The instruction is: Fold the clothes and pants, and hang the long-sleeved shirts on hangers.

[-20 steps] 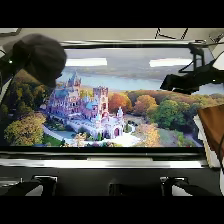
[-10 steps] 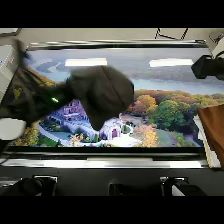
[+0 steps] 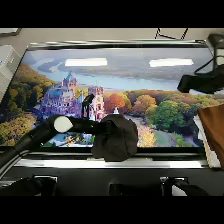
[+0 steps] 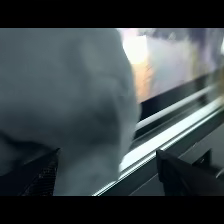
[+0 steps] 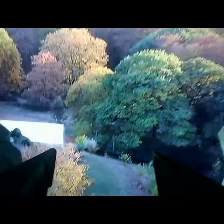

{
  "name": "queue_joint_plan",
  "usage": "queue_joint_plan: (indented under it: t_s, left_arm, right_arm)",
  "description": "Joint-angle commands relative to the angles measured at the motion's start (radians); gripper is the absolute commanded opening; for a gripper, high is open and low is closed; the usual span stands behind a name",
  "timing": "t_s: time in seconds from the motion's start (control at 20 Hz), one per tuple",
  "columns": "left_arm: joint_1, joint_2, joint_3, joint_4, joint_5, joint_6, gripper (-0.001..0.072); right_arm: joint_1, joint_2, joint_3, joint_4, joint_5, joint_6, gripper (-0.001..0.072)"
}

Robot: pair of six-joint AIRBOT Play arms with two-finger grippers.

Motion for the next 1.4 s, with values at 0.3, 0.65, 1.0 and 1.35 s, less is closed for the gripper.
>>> queue_joint_plan:
  t_s: [0.3,0.65,1.0,1.35]
  left_arm:
    - [0.414,0.045,-0.099,0.119,-0.475,0.192,0.0708]
    - [0.316,-0.004,-0.457,-0.202,-0.132,0.266,0.0707]
    - [0.116,-0.085,-0.462,-0.302,0.07,0.207,0.0389]
    - [0.117,-0.053,-0.455,-0.298,0.086,0.203,0.0025]
  right_arm:
    - [0.002,-0.182,-0.405,0.515,0.023,-0.123,0.0696]
    - [0.001,-0.193,-0.666,0.579,-0.161,-0.182,0.0702]
    - [0.04,-0.229,-0.687,0.639,-0.212,-0.201,0.0698]
    - [0.181,-0.308,-0.694,0.653,-0.381,-0.203,0.0247]
